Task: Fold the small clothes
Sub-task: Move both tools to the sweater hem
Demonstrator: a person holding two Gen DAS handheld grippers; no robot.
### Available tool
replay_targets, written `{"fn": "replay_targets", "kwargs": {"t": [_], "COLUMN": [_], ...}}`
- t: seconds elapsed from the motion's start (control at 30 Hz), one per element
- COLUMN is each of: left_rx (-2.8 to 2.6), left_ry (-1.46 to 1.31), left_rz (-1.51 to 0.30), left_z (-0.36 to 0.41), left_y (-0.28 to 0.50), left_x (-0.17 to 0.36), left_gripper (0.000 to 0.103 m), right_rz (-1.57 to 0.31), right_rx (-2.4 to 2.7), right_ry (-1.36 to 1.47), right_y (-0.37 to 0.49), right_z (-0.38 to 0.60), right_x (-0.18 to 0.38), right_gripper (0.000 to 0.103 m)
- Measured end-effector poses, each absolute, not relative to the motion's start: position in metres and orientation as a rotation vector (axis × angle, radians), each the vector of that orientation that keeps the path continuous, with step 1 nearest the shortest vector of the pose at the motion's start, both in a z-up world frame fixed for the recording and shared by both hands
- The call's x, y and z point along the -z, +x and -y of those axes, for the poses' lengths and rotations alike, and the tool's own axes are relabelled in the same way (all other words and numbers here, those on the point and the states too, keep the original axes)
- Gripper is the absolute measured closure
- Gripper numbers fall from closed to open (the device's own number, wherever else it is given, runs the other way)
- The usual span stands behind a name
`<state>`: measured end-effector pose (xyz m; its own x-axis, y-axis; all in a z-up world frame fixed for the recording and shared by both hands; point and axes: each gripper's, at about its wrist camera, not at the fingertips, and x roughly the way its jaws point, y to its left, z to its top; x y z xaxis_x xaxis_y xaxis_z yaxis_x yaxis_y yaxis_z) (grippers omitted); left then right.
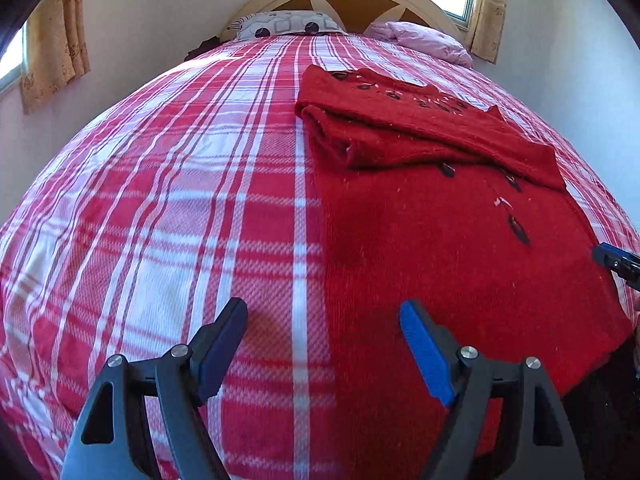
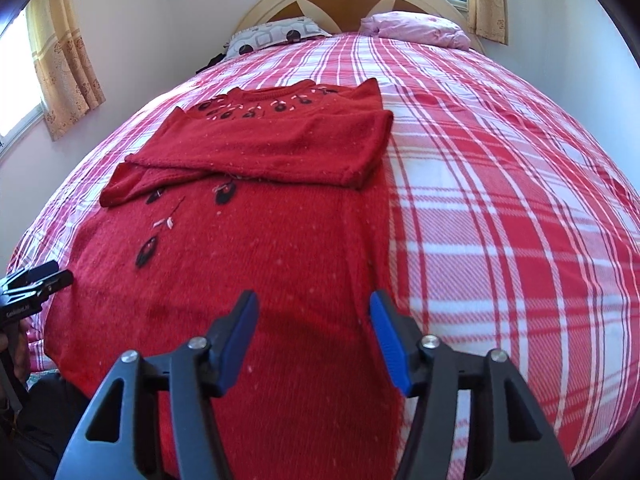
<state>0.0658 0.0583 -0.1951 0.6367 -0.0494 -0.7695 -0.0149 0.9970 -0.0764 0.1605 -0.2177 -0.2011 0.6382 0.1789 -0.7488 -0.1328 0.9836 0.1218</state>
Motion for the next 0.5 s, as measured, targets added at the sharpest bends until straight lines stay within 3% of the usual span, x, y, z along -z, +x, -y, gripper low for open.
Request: {"fn": "replay_targets", "kwargs": {"t": [0.37, 0.5], "left_rx": [0.076, 0.09], "left_ry": [-0.04, -0.04], "left_rz": [-0.887, -0.892], "left_z": [-0.038, -0.036], "left_y": [0.04, 0.036], "left_x": [0.198, 0.197], "left_gripper": [0.025, 0.03], "right_rz": [-0.871, -0.878], "right_rx": [-0.171, -0.171], "right_ry": [0.084, 0.103], "right_y": [0.141, 0.127], "right_z": [0.228, 0.237], "right_x": [0.205, 0.204], "right_gripper": [0.048, 0.05]}}
